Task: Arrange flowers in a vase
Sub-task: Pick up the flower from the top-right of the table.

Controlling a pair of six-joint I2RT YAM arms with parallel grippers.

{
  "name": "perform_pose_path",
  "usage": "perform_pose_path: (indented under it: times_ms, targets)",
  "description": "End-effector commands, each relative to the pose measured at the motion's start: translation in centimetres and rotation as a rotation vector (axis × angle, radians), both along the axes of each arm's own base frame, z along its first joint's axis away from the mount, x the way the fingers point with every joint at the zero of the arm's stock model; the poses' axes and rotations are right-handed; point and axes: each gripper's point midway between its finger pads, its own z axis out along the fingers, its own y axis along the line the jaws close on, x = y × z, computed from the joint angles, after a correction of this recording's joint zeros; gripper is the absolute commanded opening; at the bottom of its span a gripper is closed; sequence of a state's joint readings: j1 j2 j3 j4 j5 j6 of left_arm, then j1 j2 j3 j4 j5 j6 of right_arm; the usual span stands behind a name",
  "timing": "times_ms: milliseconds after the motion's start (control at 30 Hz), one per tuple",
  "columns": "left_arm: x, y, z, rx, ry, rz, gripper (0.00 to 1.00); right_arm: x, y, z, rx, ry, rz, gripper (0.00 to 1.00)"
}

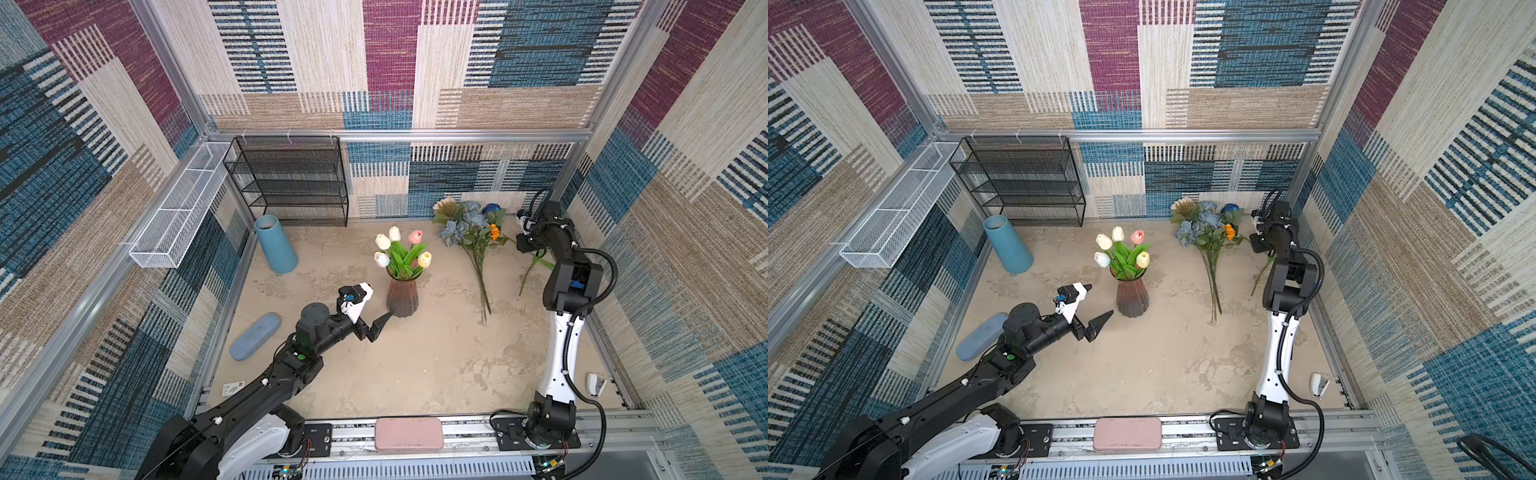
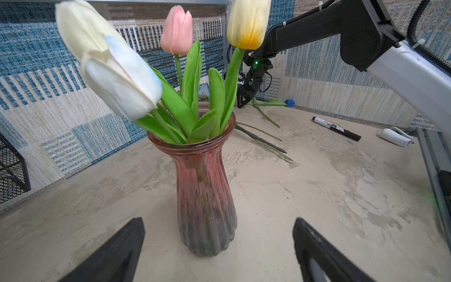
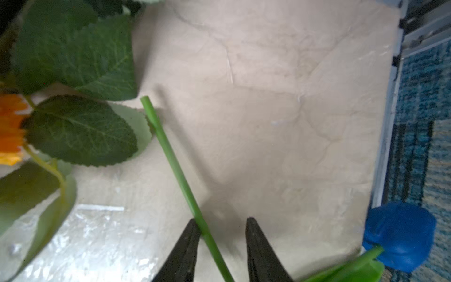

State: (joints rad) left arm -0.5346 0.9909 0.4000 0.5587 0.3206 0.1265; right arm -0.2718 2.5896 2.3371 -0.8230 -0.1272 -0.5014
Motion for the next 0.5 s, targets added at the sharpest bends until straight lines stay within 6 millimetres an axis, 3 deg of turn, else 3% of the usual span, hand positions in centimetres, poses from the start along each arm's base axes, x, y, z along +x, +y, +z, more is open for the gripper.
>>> perform_pose_path:
  times_ms: [0,233,467]
  targets:
    - [0.0,-0.1,0.8,-0.001,-0.026,-0.004,0.98,-0.2,0.2,-0.8,0.022,0.007,0.025,0.24]
    - [0.2,-0.2,1.1,-0.005,-0.029,-0.005,0.98,-0.3,0.7,0.2,0.025,-0.018,0.055,0.09]
    - [0.3,-0.2,1.2,-0.007,-0.03,-0.006,0.98,-0.7,1.1,2.9,0.034,-0.048,0.057,0.02]
